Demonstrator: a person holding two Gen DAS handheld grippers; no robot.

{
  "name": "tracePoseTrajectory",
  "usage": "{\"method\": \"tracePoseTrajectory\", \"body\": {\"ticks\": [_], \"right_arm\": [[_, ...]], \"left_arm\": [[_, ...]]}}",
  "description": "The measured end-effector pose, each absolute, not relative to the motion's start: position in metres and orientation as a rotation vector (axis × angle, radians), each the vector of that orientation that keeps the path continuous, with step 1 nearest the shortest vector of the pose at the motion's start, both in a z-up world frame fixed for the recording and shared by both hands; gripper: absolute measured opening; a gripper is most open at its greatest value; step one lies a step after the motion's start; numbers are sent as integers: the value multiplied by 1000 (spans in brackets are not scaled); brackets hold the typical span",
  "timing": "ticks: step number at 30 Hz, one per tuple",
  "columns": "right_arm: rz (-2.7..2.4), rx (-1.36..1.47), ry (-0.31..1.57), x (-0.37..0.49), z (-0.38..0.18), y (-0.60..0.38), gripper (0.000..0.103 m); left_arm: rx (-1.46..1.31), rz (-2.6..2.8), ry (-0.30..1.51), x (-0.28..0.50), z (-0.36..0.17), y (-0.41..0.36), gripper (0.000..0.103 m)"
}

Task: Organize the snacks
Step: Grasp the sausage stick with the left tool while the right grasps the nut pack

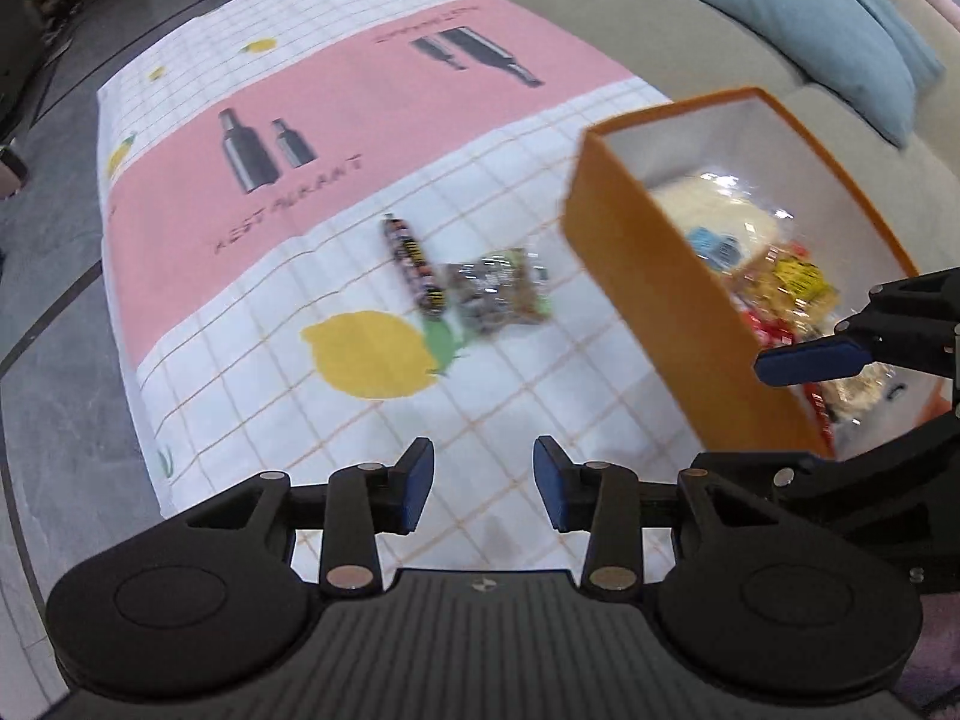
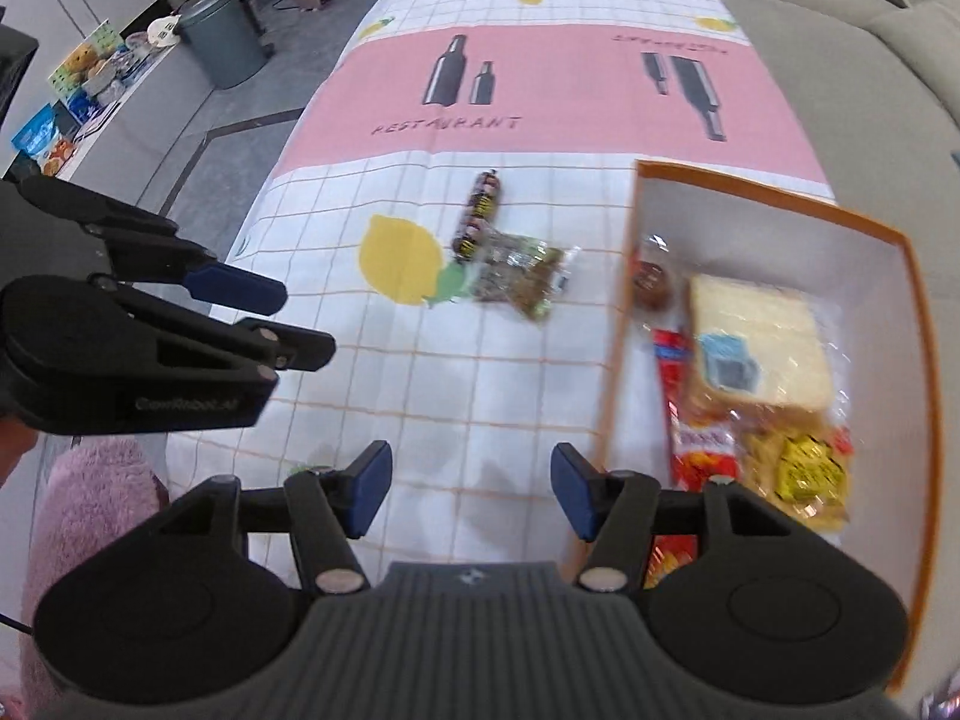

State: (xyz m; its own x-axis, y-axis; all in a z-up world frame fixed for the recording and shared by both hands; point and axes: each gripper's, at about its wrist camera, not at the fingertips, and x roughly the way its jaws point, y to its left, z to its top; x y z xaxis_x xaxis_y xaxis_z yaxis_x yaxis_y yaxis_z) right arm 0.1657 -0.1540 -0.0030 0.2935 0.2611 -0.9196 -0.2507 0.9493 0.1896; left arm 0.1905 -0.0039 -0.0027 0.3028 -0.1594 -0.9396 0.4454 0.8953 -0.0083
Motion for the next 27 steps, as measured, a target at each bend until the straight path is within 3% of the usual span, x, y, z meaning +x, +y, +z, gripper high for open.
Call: {"method": "tracePoseTrajectory", "body": {"ticks": [7,10,11,27], "right_arm": [[406,-85,1173,204,-18,-122,58],[435,-137,1151,224,-29,-111,77],[438,-157,1144,231,-35,-107,78],[619,-496,1120,295,-105,-93,78]], "left_arm": [[198,-402,1192,230,-23,24,46],[167,-407,1189,247,-35,27,47],[158,-405,1187,254,-40,28,47],[22,-382,1183,329,-114,15,47]]}}
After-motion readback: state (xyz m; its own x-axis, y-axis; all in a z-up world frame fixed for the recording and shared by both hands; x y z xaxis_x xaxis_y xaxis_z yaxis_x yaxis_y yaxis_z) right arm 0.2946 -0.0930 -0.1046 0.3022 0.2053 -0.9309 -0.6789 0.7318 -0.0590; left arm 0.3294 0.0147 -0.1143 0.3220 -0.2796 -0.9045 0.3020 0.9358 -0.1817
